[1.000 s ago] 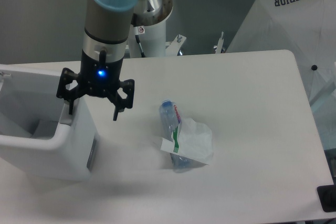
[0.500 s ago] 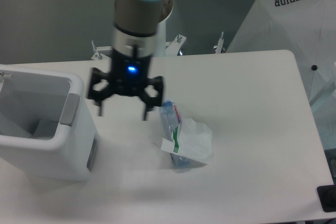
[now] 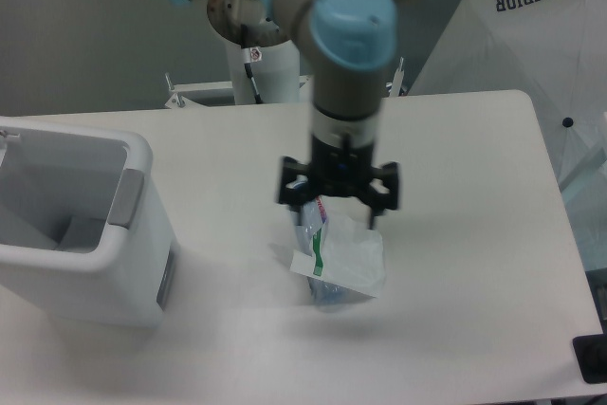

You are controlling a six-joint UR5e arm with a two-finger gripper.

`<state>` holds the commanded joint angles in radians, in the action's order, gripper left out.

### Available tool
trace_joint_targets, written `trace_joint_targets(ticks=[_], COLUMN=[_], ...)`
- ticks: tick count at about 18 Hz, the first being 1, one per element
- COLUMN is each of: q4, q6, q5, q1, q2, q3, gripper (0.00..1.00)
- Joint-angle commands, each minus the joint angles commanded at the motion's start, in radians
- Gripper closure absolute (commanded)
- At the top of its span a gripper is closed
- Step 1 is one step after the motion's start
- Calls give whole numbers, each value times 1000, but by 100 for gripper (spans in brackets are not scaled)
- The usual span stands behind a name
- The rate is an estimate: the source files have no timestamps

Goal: Open the trash can
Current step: 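Move the gripper away from the open can toward the plastic bag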

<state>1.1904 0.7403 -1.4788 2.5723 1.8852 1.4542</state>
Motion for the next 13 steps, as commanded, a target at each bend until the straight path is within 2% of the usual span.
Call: trace_joint_targets(ticks=[3, 6, 10, 13], q4=[-5, -25, -23, -15], q6=[172, 286, 352, 353], q5=[0, -14, -87, -103], q1=[37, 51, 60, 60], q2=[64, 146, 202, 215], q3=[-32, -112, -170, -192], gripper=[0, 0, 0, 0])
